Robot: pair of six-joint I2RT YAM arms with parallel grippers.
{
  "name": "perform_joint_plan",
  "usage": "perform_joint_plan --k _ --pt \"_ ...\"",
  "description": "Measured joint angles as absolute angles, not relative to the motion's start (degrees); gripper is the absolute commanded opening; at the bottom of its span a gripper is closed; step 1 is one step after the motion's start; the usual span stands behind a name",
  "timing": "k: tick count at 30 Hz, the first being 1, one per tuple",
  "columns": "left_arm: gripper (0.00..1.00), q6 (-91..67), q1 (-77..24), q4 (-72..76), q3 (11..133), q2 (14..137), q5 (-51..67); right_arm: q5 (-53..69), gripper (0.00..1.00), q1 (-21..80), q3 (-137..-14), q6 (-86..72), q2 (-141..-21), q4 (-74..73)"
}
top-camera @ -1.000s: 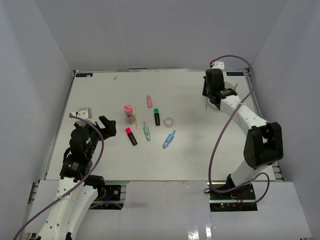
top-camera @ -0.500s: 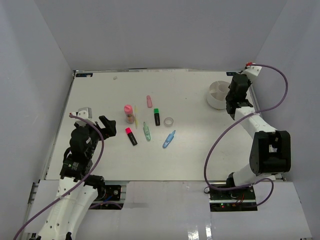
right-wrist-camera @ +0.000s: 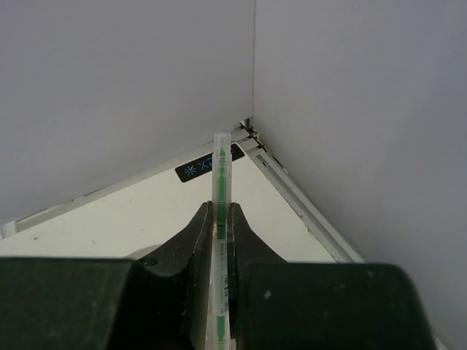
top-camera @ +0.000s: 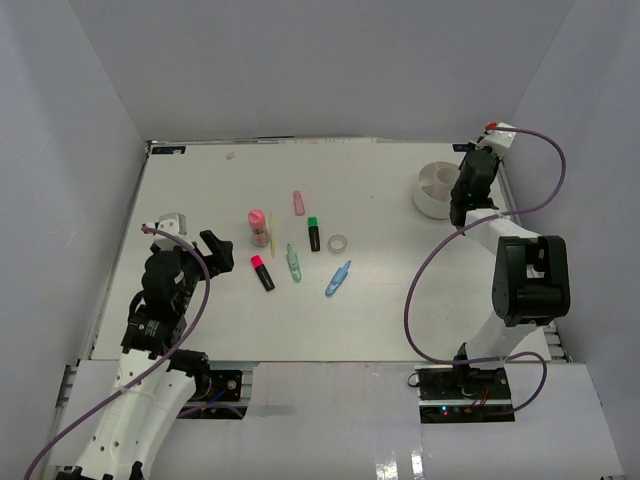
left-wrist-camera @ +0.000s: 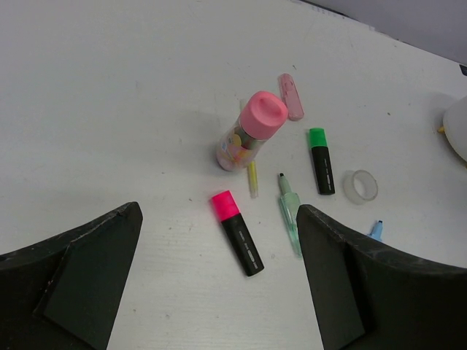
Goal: Sort the stationery into containers
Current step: Place the pen in the storage box.
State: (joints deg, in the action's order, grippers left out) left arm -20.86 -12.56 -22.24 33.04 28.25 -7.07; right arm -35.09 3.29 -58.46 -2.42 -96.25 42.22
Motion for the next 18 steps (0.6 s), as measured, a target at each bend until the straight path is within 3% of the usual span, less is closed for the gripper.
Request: perform_joint_plan --k 18 --pt "0.98 -20.86 -12.53 -22.24 33.04 28.82 -7.07 -34.09 0.13 2.94 -58.26 -1.52 -102.61 51.48"
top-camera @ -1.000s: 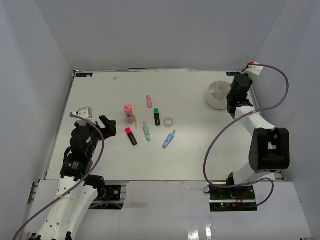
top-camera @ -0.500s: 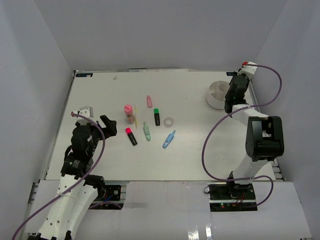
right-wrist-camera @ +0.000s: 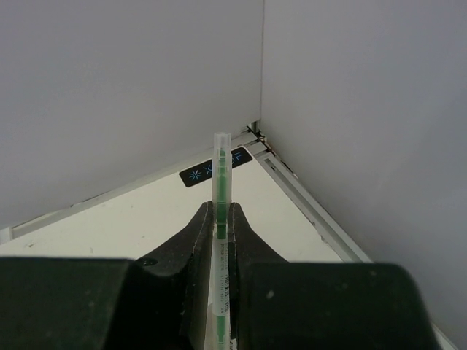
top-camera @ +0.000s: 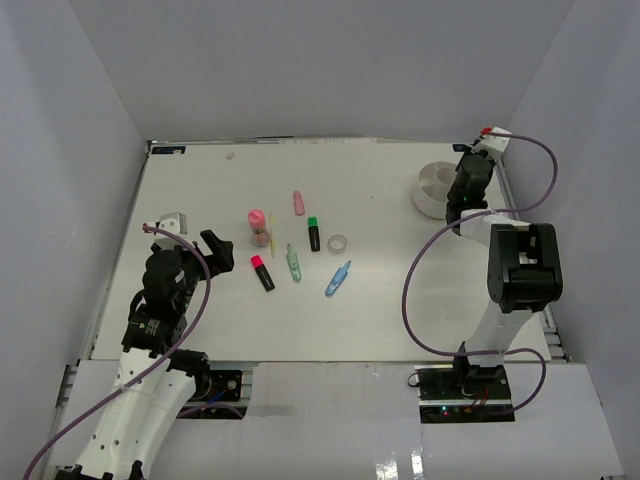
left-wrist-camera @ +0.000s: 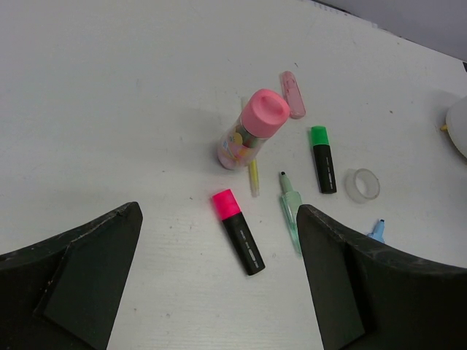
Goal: Sort the stationery into containers
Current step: Place the pen in the storage box, then pick up the pen from the center of the board.
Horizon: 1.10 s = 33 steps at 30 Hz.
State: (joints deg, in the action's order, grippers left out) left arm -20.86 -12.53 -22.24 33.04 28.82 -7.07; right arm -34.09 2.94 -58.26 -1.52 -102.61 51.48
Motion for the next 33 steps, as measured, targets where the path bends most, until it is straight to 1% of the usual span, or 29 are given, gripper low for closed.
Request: perform_joint_plan --k 9,11,14,15,19,20,22,23,26,29,32,33 --pt "0.98 -20.88 -12.49 -22.24 33.04 29.10 -7.07 -33.82 0.26 2.94 -55.00 -3.51 -103.70 52.31" --pt "0.98 -20.88 -12.49 -22.24 33.04 29.12 -7.07 -33.67 0.27 2.94 -53.98 -4.10 -103.70 52.49" --pt "0.98 -20.88 -12.49 -22.24 33.04 29.12 -7.07 -33.28 0.34 2.94 -53.08 -4.58 -103.66 52.49" --pt "0.98 -20.88 -12.49 -22.24 33.04 29.08 -7.07 -33.06 0.38 2.94 -52.75 -4.75 -103.48 52.49" --pt "0.98 -20.91 -12.49 -22.24 33.04 28.95 -7.07 -32.16 0.47 2.96 -50.57 -5.82 -101.23 51.72" --pt "0.98 -20.91 -12.49 -22.24 33.04 28.88 -7.07 -32.01 0.53 2.96 -49.91 -6.11 -99.94 50.85" --pt "0.98 -20.99 -12.49 -22.22 33.04 28.69 -7.05 -31.75 0.58 2.96 -49.25 -7.01 -96.90 48.60" --pt "0.98 -21.08 -12.49 -22.17 33.04 28.67 -7.05 -31.53 0.64 2.96 -49.23 -7.44 -94.83 46.44" --pt "0.98 -21.54 -12.49 -22.24 33.04 29.08 -6.39 -30.61 0.73 2.96 -49.47 -9.28 -87.57 39.13" --pt "0.98 -22.79 -12.49 -22.70 33.58 30.74 -4.71 -28.80 0.77 2.96 -50.65 -11.94 -80.27 29.65" --pt "0.98 -24.10 -12.47 -24.25 36.32 34.54 -2.61 -24.88 0.84 2.96 -51.22 -15.53 -73.06 19.81" --pt "0.98 -24.45 -12.49 -24.95 38.02 36.45 -1.85 -22.85 0.84 2.96 -51.09 -16.60 -70.76 16.95"
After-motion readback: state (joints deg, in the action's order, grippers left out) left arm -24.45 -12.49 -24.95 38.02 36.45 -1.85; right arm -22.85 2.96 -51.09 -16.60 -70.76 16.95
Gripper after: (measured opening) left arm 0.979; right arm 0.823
